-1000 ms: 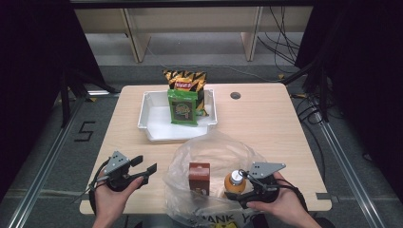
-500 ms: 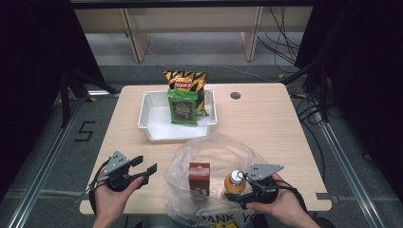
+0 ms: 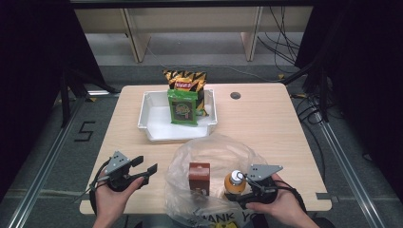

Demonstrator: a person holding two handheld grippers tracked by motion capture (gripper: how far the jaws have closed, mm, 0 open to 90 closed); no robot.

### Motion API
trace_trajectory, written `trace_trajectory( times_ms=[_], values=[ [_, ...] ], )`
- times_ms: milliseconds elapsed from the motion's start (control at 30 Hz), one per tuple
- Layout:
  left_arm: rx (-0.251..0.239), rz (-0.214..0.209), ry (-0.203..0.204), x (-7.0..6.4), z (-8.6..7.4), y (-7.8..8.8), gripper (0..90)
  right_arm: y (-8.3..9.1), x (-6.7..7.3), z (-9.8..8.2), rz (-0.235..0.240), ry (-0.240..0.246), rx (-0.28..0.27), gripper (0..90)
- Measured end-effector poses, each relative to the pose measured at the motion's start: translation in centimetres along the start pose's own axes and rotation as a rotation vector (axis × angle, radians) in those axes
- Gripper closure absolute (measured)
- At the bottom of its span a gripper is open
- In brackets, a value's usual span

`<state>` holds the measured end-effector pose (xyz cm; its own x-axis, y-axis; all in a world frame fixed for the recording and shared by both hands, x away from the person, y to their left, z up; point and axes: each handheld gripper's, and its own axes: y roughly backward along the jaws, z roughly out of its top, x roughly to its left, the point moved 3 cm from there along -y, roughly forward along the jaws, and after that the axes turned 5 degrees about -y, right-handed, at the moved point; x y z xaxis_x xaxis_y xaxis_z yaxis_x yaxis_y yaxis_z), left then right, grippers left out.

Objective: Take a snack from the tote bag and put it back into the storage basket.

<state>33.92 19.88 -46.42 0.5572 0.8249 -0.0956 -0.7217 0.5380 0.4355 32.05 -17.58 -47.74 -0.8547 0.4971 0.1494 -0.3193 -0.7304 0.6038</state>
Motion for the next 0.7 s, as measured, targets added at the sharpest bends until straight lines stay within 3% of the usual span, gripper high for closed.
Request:
trace_trajectory(
  times_ms=[200,267,300,367,500,567,600,667,700],
  values=[
    [-0.003,-0.006,0.002,0.0,0.0,-0.1,33.7,0.2,0.0,0.1,0.001,-0.010,0.009,33.4],
    [0.000,0.002,0.004,0.0,0.0,0.0,33.7,0.1,-0.1,0.1,-0.012,0.000,0.002,33.6],
    [0.001,0.003,0.003,0.0,0.0,0.0,33.6,0.1,-0.2,0.2,-0.014,0.027,-0.009,33.6],
    [0.001,0.002,0.002,0.0,0.0,0.0,33.7,0.3,0.0,0.2,-0.017,-0.013,-0.005,34.0],
    [0.001,0.003,0.003,0.0,0.0,0.0,33.7,0.6,0.0,0.6,-0.010,-0.020,-0.011,34.0],
    [0.001,0.003,0.002,0.0,0.0,0.0,33.7,0.6,-0.1,0.9,-0.014,0.006,-0.031,34.0],
    [0.001,0.004,0.002,0.0,0.0,0.0,33.7,0.9,0.1,0.9,-0.003,-0.019,-0.017,34.0],
    [0.000,0.002,0.001,0.0,0.0,0.0,33.7,1.0,0.0,1.2,-0.012,-0.002,-0.026,34.0],
    [0.000,0.002,0.000,0.0,0.0,0.0,33.7,1.0,0.2,1.4,-0.012,-0.016,-0.036,34.1]
  ],
)
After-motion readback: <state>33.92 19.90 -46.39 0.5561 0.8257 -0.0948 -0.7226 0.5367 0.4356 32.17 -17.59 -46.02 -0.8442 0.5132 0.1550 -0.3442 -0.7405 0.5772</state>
